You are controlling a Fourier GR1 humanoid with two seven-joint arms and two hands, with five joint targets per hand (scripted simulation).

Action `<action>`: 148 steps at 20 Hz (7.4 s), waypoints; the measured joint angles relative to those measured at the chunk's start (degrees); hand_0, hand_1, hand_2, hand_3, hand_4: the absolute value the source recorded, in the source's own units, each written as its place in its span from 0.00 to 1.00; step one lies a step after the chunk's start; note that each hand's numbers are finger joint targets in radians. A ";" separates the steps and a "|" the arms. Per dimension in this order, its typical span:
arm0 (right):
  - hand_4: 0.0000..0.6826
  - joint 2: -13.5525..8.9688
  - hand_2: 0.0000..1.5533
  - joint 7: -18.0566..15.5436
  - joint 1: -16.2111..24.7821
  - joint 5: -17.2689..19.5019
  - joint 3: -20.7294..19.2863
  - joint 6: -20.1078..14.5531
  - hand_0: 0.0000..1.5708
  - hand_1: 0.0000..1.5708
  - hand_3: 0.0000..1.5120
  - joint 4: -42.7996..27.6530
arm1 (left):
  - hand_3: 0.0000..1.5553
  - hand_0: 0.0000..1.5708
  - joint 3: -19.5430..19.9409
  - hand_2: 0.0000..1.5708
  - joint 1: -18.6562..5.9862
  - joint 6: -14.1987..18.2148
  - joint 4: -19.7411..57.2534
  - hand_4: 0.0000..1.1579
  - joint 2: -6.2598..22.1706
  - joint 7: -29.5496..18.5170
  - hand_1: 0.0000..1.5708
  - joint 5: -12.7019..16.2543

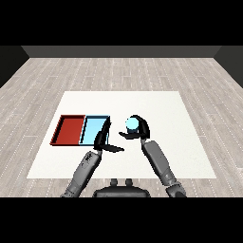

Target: Pick the blue can and put it in the blue box

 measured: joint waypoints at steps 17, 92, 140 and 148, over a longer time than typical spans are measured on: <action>0.81 0.39 0.94 -2.36 -2.58 -4.12 3.81 -0.42 0.91 0.91 0.91 3.29 | 0.00 0.00 -8.69 0.00 -9.00 8.49 12.63 0.00 -0.01 -2.94 0.00 10.05; 0.00 -0.37 0.00 1.14 -3.29 -3.96 8.66 -6.38 0.00 0.00 0.00 -1.10 | 0.96 1.00 -13.87 1.00 -18.81 25.69 24.48 0.99 0.28 -3.25 1.00 16.60; 0.00 -8.22 0.00 -5.07 10.36 -19.03 -15.81 8.78 0.00 0.00 0.00 -11.25 | 0.00 0.00 5.33 0.00 -33.97 13.99 76.18 0.45 10.40 10.94 0.00 7.74; 0.00 -7.57 0.00 -5.17 10.24 -19.99 -15.91 10.24 0.00 0.00 0.00 -11.72 | 0.00 0.00 4.57 0.00 -34.22 22.50 76.50 0.00 9.17 8.85 0.00 5.61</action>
